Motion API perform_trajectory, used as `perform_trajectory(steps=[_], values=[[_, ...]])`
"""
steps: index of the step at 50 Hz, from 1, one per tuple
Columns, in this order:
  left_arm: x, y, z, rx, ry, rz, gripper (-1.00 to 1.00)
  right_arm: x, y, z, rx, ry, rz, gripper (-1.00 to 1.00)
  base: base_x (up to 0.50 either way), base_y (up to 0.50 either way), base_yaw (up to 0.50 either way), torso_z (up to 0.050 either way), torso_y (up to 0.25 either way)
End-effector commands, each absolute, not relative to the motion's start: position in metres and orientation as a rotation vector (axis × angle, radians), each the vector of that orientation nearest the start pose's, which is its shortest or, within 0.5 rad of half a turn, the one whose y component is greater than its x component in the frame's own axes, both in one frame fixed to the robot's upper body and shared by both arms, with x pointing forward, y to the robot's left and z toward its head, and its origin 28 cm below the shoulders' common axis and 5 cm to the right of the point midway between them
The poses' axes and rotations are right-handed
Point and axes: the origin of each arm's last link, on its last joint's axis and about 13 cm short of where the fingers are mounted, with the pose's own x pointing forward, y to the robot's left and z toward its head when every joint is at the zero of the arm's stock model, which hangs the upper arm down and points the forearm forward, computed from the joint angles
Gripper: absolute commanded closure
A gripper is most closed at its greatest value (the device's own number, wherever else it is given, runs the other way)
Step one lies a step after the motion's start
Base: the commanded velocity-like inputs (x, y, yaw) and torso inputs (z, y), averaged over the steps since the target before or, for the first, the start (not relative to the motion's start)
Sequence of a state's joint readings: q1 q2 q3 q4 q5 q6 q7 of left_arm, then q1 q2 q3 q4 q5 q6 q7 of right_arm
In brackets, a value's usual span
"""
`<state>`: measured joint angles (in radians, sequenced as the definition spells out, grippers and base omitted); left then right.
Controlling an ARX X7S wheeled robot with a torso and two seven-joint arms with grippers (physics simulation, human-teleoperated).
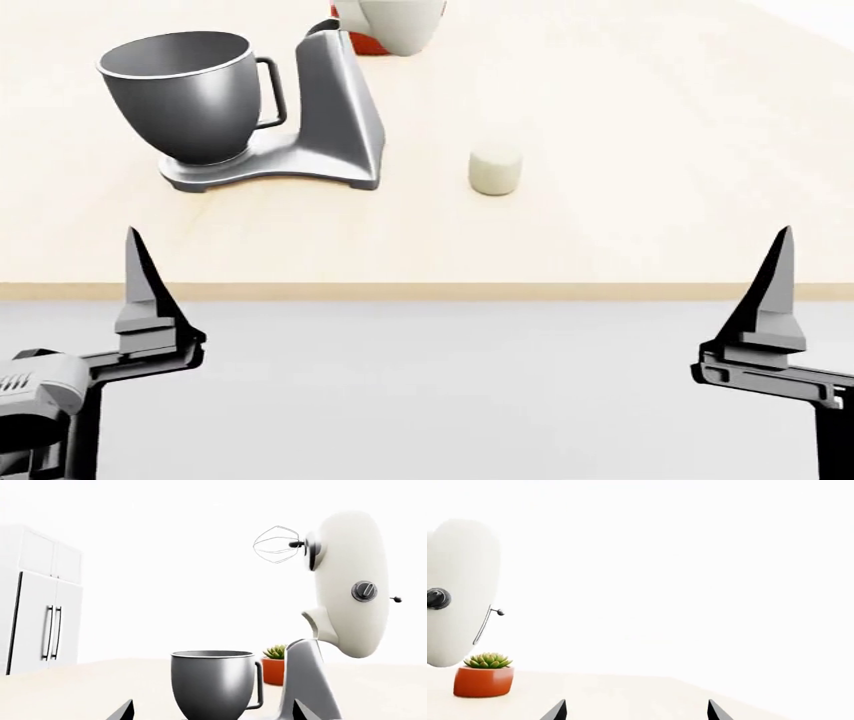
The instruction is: Place the cheese in the stand mixer bowl.
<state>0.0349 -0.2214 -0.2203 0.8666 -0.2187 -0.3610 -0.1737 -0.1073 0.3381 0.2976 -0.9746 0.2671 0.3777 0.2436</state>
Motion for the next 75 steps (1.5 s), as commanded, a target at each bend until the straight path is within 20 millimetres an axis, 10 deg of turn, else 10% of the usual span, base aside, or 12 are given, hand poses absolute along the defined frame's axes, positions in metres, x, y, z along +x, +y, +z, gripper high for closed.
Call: perform_trajectory(steps=[1,32,75], values=[[0.1591,0.2626,0.1726,0.071,-0.515,0.21,-1.0,0.1396,-0.1642,0.1844,-0.184,-0.574,-0.248,-1.0,0.0,0.5,0.0,0.0,0.0],[0.1561,0.2618,0.1702,0.072,-0.51,0.2,-1.0,0.1365,-0.1616,0.1854,-0.212,-0.601,-0.244,-1.0,0.0,0.5,0.0,0.0,0.0],[0.156,0.2627,0.1719,0.071,-0.514,0.208,-1.0,0.1326,-0.163,0.1868,-0.201,-0.625,-0.229,-1.0,0.39,0.0,0.0,0.0,0.0]])
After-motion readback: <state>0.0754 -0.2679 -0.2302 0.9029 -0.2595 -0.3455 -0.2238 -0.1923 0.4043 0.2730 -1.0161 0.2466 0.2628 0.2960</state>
